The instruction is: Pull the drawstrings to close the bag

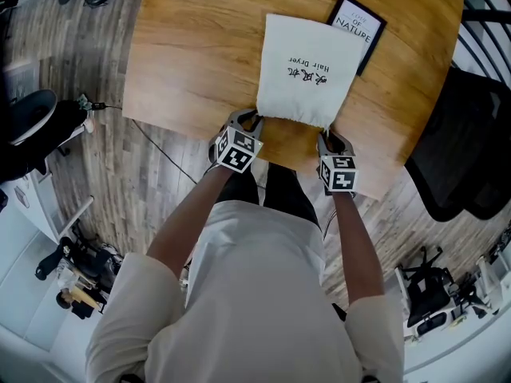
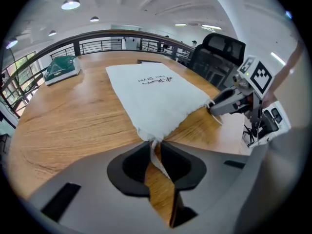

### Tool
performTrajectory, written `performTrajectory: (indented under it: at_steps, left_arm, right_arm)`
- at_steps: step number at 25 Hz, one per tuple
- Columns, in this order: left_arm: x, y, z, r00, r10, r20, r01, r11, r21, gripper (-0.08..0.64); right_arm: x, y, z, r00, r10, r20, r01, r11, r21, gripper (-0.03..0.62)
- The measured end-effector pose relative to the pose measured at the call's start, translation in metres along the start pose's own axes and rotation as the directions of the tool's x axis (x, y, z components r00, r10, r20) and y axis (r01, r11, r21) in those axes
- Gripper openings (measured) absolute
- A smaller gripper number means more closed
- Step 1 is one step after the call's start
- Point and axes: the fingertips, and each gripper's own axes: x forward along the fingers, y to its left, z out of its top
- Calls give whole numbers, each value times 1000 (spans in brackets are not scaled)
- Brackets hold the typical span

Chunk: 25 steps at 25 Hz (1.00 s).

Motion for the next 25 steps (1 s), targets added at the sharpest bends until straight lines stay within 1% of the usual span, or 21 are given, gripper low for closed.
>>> performTrajectory:
  at_steps: [4, 6, 10, 18, 21, 23, 25]
  left_arm:
    - [-1, 6, 0, 999, 24, -21, -24, 1000, -3, 11]
    - [-2, 7, 0, 999, 23, -26, -23, 1000, 6, 6]
    - [-12, 8, 4, 1000, 22, -6, -22, 1000, 8, 5]
    - [-43, 15, 19, 998, 22, 62, -22, 1000, 0, 5]
    - [-55, 18, 25, 996, 26, 85, -25, 1000, -12, 5]
    - [-62, 22, 30, 994, 35, 104, -33, 999, -19, 5]
    - [-70, 28, 35, 991, 41, 127, -38, 999, -30, 3]
  right_arm:
    - [-1, -4, 0, 1000, -18, -4, 18, 1000, 8, 47]
    - [-2, -4, 0, 1000, -17, -3, 17, 1000, 4, 22]
    - [-11, -6, 5, 1000, -21, 17, 21, 1000, -5, 17]
    - [-32, -5, 20, 996, -43, 80, 41, 999, 23, 17]
    - [-42, -3, 29, 992, -1, 124, -9, 996, 84, 17]
    - [-50, -1, 38, 985, 38, 169, -61, 989, 134, 17]
    - [-59, 2, 48, 975, 63, 214, -98, 983, 155, 17]
